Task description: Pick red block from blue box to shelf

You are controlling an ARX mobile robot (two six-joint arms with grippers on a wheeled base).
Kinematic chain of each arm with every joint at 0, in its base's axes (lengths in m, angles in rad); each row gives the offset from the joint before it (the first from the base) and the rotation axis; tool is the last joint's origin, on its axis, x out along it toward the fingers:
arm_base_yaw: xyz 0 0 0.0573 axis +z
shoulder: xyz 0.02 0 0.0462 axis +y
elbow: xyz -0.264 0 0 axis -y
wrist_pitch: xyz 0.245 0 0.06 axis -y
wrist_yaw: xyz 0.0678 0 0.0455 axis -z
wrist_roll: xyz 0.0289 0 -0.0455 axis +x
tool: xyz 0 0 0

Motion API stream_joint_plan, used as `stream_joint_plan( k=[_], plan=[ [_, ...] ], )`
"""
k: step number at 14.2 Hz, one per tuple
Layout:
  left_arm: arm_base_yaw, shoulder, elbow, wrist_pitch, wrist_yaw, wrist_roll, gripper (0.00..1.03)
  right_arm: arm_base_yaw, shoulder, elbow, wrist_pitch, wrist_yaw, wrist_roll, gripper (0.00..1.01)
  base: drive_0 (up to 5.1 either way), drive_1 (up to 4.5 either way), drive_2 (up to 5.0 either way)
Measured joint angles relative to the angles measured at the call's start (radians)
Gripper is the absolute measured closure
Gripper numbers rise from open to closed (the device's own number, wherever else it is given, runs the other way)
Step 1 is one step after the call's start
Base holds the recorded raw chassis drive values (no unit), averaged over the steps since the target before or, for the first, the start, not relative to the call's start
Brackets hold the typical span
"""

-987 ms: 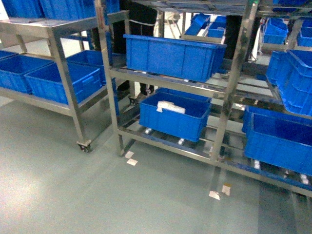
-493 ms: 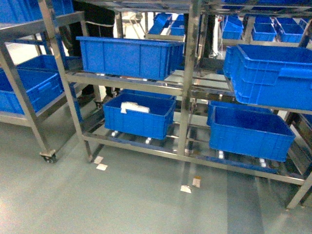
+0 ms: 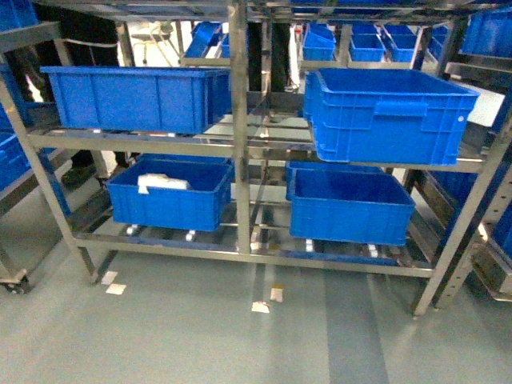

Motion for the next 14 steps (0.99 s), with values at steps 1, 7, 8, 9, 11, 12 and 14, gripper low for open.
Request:
stream_joint_plan(
  k=[1,7,8,9,11,12,14],
  plan=[
    [0.0,0.0,0.0,0.0,0.0,0.0,0.05,0.0,0.0,0.0,0.0,0.0,0.0,0.72,-1.5,-1.52,-1.5],
    [-0.002,0.0,0.0,0.002,0.0,0.0,0.05,0.0,0.0,0.0,0.003,0.0,0.0,0.72,-0.7,0.41,-1.8],
    [-0.002,0.0,0.0,-0.001,0.0,0.0,0.05,0.0,0.0,0.0,-0.001,0.0,0.0,0.72,0.0,4.29,-4.4],
    [-0.002,0.0,0.0,0.0,0.0,0.0,0.05,0.0,0.0,0.0,0.001,0.0,0.0,0.72,0.1,4.41,-4.3],
    [-0.002,0.0,0.0,0.0,0.001,0.0,0.05,0.0,0.0,0.0,0.0,0.0,0.0,0.72,0.1,4.43,-4.2],
    [-0.002,0.0,0.0,0.001,0.0,0.0,0.05,0.0,0.0,0.0,0.0,0.0,0.0,0.72,0.0,4.15,-4.2],
    [-0.001,0.0,0.0,-0.001,0.0,0.0,0.05,0.0,0.0,0.0,0.001,0.0,0.0,0.72,0.1,4.2,-4.1]
  ],
)
